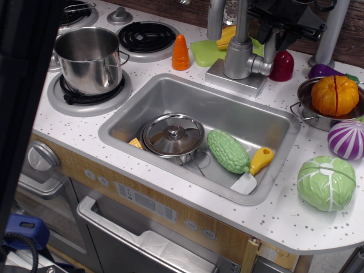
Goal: Turn lever vertical to front
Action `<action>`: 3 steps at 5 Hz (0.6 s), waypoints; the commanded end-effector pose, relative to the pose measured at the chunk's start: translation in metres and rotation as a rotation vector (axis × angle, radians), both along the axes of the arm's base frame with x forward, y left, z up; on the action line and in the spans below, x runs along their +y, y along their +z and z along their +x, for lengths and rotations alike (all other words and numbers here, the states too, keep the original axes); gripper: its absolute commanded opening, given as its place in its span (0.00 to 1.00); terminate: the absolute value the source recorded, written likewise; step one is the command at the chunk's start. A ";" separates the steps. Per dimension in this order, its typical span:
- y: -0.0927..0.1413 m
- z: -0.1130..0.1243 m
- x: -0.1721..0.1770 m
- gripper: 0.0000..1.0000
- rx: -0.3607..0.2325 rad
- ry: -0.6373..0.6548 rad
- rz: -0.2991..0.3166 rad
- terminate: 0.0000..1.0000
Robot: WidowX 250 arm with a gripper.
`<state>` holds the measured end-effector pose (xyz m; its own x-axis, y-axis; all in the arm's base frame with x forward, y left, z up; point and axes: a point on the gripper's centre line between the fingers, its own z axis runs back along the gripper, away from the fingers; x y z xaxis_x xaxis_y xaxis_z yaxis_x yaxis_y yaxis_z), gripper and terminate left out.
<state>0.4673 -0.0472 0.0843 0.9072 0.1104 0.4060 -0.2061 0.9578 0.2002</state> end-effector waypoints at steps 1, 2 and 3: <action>0.032 -0.026 -0.021 0.00 0.026 0.006 -0.093 0.00; 0.024 -0.032 -0.019 0.00 0.060 -0.010 -0.126 0.00; 0.017 -0.037 -0.020 0.00 0.081 -0.024 -0.145 0.00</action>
<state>0.4257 -0.0561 0.0593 0.9628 0.1487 0.2255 -0.1772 0.9778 0.1118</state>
